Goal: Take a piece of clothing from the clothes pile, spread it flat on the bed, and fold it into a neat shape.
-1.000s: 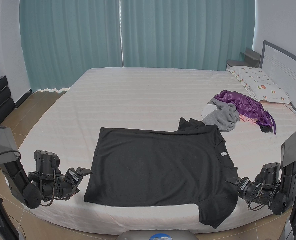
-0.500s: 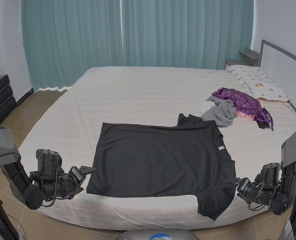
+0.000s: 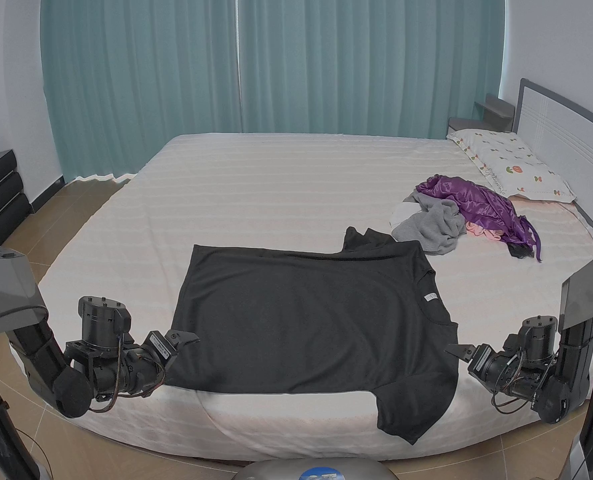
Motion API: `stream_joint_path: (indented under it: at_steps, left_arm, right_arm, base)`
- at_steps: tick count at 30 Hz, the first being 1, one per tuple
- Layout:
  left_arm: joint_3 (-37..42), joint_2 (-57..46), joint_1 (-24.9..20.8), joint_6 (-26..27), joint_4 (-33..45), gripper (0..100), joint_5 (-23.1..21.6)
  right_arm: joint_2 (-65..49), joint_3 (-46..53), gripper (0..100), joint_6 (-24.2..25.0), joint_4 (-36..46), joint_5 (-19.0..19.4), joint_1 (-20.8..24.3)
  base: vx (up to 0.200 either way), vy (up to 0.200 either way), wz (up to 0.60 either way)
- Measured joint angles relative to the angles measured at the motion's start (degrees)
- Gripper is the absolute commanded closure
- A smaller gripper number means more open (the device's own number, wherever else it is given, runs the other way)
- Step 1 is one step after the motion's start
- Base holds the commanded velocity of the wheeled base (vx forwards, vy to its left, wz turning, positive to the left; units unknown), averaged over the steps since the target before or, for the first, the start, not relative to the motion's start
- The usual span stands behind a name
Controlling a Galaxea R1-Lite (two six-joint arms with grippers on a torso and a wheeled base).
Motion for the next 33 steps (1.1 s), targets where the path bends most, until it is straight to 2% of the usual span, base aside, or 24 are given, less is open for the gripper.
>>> stream_joint_path:
  at_steps: [7,11,16,21,27,28,33]
  left_arm:
    - [-0.38,0.96,1.96,1.06,0.00,0,0.26]
    - [0.00,1.51,4.74,4.71,0.06,0,0.24]
    - [1.33,3.52,7.31,10.86,0.15,0,0.88]
    - [2.02,6.08,8.36,13.10,0.06,0,4.08]
    - [2.11,7.77,8.61,13.35,0.00,0,4.35]
    - [2.11,7.91,8.66,13.35,0.00,0,4.38]
    - [1.99,8.33,8.72,13.35,0.00,0,4.35]
  right_arm:
    - [2.17,-1.68,0,0.09,0.02,3.04,1.22]
    - [3.57,-1.99,0,0.27,-0.02,3.47,1.52]
    - [5.45,-2.43,0,-0.15,0.00,3.40,2.01]
    - [7.41,-3.45,0,-1.21,0.02,3.05,3.23]
    - [8.87,-5.16,0,-2.33,0.00,2.19,4.04]
    - [9.09,-5.35,100,-2.55,0.00,1.80,4.08]
    - [10.11,-6.12,100,-3.54,0.00,0.17,4.14]
  base:
    - [0.000,0.000,0.00]
    - [0.000,0.000,0.00]
    - [0.000,0.000,0.00]
    - [0.000,0.000,0.00]
    - [0.000,0.000,0.00]
    - [0.000,0.000,0.00]
    - [0.000,0.000,0.00]
